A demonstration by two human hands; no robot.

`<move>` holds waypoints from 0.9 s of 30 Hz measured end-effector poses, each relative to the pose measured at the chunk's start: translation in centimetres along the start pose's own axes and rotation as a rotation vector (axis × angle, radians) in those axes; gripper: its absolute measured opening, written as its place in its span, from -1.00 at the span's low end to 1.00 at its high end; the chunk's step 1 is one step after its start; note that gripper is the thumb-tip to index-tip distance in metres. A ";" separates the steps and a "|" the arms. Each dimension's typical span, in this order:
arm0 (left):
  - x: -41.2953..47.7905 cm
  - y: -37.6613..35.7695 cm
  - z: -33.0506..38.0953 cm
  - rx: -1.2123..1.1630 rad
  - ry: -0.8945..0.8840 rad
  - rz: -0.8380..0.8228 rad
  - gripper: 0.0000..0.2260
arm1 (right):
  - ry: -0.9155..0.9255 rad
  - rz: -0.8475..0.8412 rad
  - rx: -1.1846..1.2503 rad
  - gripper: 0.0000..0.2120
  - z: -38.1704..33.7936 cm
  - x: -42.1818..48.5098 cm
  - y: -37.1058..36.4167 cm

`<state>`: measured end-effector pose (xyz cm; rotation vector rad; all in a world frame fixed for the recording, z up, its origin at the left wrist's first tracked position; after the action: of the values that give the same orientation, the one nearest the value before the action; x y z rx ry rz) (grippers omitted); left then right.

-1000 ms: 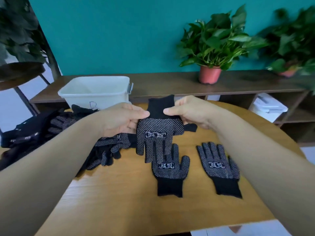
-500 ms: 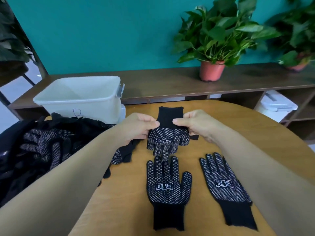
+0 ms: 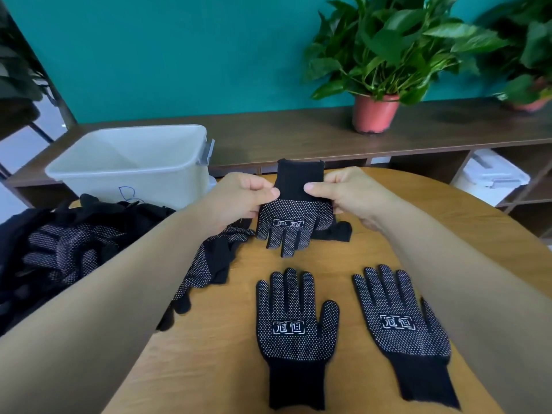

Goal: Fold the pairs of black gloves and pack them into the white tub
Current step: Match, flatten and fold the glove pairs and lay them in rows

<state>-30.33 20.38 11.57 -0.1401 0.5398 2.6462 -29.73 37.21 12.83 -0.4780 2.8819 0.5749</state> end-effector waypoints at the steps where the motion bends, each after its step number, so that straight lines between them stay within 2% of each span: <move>1: -0.1 -0.1 0.0 0.003 0.007 -0.004 -0.89 | 0.001 0.001 0.001 -0.83 0.0 -0.1 0.0; 7: -2.7 -2.5 -3.5 0.050 0.062 -0.045 -0.86 | -0.061 -0.078 -0.097 -0.70 3.8 -1.8 -2.7; 11: -4.1 -4.0 -5.5 0.117 0.080 -0.042 -0.84 | -0.030 -0.100 -0.158 -0.76 5.1 -2.9 -4.0; 16: -5.6 -4.7 -4.0 0.142 -0.041 0.009 -0.86 | 0.054 -0.052 -0.235 -0.63 4.3 -5.4 -4.1; 18: -7.4 -5.5 -4.0 0.217 -0.122 0.039 -0.80 | 0.079 -0.050 -0.310 -0.71 5.5 -7.2 -5.1; 20: -9.7 -6.9 -5.9 0.320 -0.165 0.086 -0.79 | 0.138 -0.002 -0.443 -0.91 7.3 -9.8 -6.9; 21: -11.0 -7.9 -7.6 0.349 -0.153 0.101 -0.82 | 0.212 0.069 -0.550 -0.89 7.8 -11.4 -7.8; 23: -13.0 -10.0 -10.8 0.437 -0.114 0.098 -0.76 | 0.348 0.157 -0.714 -0.64 9.2 -13.8 -9.9; 25: -13.9 -11.2 -12.4 0.536 -0.195 0.123 -0.75 | 0.416 0.164 -0.886 -0.41 10.9 -14.7 -11.8; 27: -14.2 -11.2 -12.4 0.591 -0.285 0.190 -0.77 | 0.439 0.138 -0.958 -0.31 11.7 -14.9 -12.7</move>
<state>-12.48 19.17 -1.22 0.4776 1.2447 2.4920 -10.31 34.89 1.02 -0.5584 2.8279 2.1211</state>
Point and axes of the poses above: each hand's wrist, its own x-axis towards the middle knuckle, its own y-axis out of the back of the hand, z = x × y, the point moved 10 cm from there along x, towards the middle knuckle, and after that the axes turned 10 degrees about -z, right-handed, at the moved point
